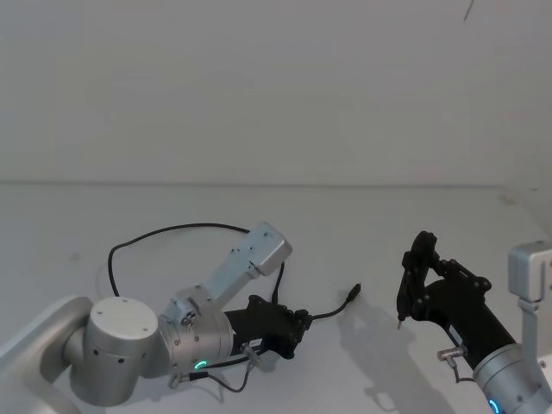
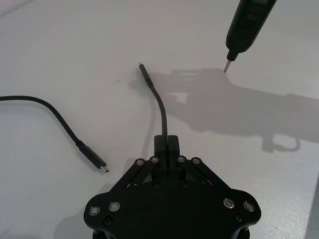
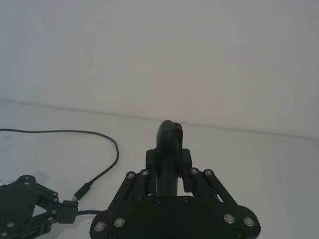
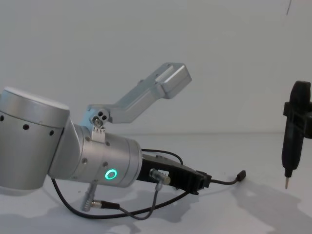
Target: Pick up the data cable with the one hand.
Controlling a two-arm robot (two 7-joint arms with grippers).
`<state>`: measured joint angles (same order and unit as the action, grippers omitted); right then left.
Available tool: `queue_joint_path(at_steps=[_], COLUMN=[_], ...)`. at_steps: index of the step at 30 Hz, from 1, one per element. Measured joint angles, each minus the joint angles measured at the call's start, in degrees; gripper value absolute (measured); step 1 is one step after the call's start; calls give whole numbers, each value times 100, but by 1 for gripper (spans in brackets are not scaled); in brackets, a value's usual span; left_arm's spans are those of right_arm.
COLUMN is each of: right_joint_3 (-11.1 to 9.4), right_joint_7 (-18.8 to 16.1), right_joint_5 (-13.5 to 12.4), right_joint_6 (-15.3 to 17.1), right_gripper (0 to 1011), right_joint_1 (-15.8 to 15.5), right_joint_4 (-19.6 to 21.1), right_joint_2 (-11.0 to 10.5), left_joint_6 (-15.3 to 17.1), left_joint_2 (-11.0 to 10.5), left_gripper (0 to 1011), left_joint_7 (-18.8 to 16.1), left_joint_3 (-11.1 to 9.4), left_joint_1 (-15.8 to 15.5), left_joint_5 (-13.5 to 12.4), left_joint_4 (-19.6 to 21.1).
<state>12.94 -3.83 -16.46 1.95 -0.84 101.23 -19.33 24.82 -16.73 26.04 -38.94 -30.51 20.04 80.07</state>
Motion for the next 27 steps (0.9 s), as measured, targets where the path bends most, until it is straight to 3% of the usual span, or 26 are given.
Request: queue_joint_path(at_steps=[13,27], right_joint_3=[-26,-168], right_joint_7=[-66,-417], right_joint_5=[-28,-414], right_joint_6=[-10,212], right_gripper=[279,279], right_joint_1=[14,153], right_joint_4=[82,550], right_joint_2=[3,-22], left_joint_6=[-142,-1029], left_joint_2=[-2,-256], left_gripper=[35,35], left_joint_7=[20,366], left_joint_3=[1,97], left_joint_1=[-1,31], left_joint_5=[-56,-177], left_joint_4=[0,257])
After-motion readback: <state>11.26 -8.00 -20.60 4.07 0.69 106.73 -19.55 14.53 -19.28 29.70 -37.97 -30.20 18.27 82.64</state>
